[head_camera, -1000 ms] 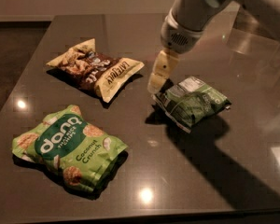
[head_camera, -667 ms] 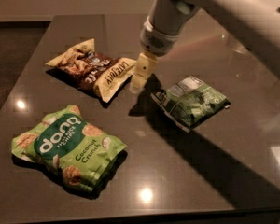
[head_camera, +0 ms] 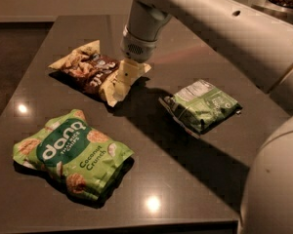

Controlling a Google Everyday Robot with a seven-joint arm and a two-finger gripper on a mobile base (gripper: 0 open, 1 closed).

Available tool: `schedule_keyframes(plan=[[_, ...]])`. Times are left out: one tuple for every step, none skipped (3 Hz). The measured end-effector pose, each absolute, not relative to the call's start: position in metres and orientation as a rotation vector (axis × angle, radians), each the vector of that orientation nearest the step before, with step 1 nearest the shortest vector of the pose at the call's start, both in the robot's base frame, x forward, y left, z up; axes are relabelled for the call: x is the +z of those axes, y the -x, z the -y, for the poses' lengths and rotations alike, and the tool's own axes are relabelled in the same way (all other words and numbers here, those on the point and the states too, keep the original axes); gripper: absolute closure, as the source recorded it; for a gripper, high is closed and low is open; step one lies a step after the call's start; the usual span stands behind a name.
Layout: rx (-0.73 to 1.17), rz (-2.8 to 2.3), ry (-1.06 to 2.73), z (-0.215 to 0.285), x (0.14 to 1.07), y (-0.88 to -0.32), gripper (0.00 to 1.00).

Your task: Move brown chip bag near green rice chip bag

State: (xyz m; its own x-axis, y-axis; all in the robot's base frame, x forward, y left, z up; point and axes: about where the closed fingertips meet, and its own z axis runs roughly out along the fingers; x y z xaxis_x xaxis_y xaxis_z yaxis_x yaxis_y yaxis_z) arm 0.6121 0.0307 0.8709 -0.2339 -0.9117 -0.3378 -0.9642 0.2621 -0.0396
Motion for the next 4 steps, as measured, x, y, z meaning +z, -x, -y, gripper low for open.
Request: schedule_keyframes(plan=[[0.233, -2.237, 1.784, -0.054, 0.863, -0.616, 0.12], [0.205, -2.229, 1.833, -0.067, 0.857, -0.618, 0.36], [0.222, -2.175, 1.915, -0.076, 0.861, -0.61, 0.59], [0.256, -2.063, 2.04, -0.081, 0.873, -0.586, 0.82]])
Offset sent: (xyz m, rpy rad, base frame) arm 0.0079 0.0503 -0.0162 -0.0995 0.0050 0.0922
